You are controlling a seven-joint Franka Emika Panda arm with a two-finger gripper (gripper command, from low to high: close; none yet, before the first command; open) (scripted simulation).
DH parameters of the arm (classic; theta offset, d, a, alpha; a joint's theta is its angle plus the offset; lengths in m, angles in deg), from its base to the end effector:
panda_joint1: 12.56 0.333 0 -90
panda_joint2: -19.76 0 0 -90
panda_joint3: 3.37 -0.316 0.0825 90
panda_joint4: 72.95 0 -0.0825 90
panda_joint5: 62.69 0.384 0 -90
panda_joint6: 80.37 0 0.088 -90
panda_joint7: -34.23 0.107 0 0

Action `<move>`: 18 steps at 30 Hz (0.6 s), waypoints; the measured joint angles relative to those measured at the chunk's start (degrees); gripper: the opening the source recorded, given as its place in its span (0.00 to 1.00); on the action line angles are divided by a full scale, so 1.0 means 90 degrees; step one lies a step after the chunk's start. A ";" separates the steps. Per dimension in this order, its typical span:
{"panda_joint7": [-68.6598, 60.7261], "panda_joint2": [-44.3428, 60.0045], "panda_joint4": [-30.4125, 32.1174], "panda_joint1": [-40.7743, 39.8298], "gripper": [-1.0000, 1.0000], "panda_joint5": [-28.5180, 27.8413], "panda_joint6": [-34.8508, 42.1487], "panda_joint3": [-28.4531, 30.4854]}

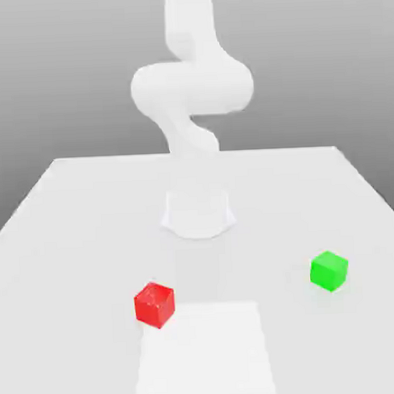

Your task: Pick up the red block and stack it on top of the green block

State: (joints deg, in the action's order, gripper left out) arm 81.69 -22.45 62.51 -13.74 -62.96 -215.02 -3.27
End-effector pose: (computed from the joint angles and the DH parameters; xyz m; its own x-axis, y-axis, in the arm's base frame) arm 0.3735 -0.0086 0.6610 0.4911 -0.7460 0.4497 -0.5672 -0.6657 -0.4849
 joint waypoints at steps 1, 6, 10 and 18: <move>0.0087 0.0199 0.0196 -0.0070 0.50 -0.0010 -0.0155 0.0002; 0.0513 0.1174 0.1149 -0.0403 0.50 -0.0057 -0.0909 0.0028; 0.0859 0.1966 0.1924 -0.0663 0.50 -0.0089 -0.1515 0.0069; 0.1490 0.4193 0.3408 -0.1114 0.50 -0.0027 -0.3178 0.0254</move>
State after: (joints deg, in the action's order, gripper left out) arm 95.10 15.29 93.18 -23.76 -63.20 -243.63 -0.98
